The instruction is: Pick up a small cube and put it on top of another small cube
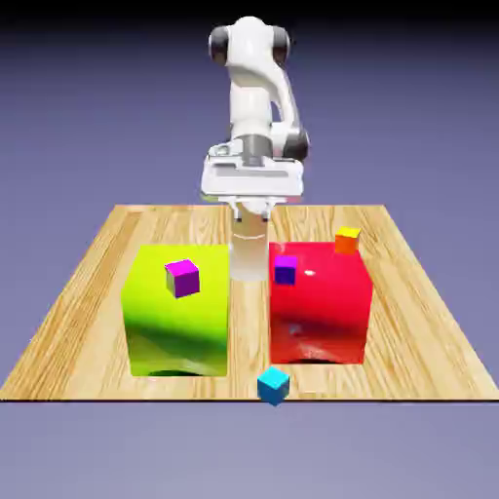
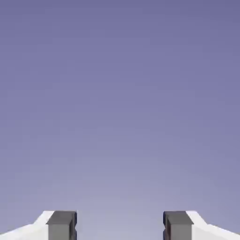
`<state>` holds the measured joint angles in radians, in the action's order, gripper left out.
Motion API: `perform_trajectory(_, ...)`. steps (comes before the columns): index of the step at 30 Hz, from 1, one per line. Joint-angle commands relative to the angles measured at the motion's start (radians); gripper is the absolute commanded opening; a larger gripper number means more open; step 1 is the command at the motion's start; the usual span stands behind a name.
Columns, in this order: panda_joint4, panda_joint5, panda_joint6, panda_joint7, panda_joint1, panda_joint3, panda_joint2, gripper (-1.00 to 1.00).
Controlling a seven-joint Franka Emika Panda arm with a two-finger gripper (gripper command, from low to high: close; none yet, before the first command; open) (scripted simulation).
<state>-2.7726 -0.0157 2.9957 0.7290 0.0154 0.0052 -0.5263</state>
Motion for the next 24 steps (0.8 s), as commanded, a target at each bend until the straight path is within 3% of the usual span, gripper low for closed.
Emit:
perform_trajectory(1,0.031,-0.013,-0.034,-0.010,0.003,0.004,0.036,0.00)
perform_trajectory(24,0.744,-0.312,-0.823,-0.239,0.067,0.103,0.870,0.00)
